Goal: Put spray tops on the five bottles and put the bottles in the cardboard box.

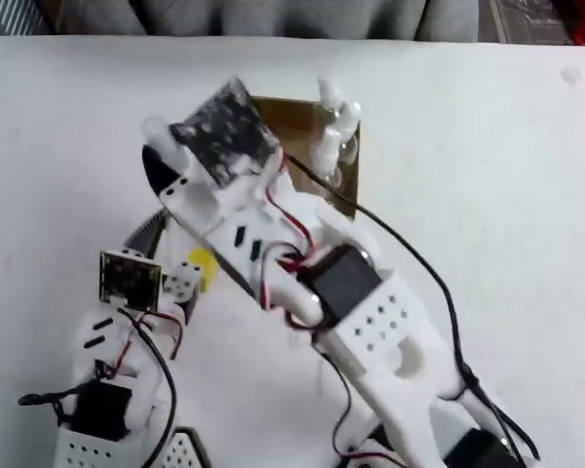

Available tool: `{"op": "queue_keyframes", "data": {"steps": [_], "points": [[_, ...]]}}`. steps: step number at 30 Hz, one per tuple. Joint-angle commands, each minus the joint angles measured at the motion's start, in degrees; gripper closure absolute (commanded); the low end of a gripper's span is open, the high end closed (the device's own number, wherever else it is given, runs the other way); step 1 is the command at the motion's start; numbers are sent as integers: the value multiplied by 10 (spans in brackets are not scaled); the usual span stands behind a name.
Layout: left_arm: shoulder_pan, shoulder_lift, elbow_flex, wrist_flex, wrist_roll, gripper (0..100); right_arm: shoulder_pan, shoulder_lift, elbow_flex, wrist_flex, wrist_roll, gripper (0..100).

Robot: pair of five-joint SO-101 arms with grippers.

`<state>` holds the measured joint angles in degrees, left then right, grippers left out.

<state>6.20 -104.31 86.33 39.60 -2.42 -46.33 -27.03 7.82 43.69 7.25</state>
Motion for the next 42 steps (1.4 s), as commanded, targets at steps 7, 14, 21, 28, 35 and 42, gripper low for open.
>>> {"op": "queue_keyframes", "data": {"steps": [7,14,21,28,35,42], "points": [[-6,-6,1,-16,1,979,-2,28,-91,85,-1,982],[-6,-6,2,-16,1,979,-2,29,-98,103,0,982],[-6,-6,2,-15,1,979,16,95,-200,197,-13,971],[-6,-6,2,-16,1,979,21,176,-324,313,-46,774],[-6,-6,3,-16,1,979,29,180,-393,362,-47,801],[-6,-6,3,-15,1,979,99,175,-433,340,-47,974]]}}
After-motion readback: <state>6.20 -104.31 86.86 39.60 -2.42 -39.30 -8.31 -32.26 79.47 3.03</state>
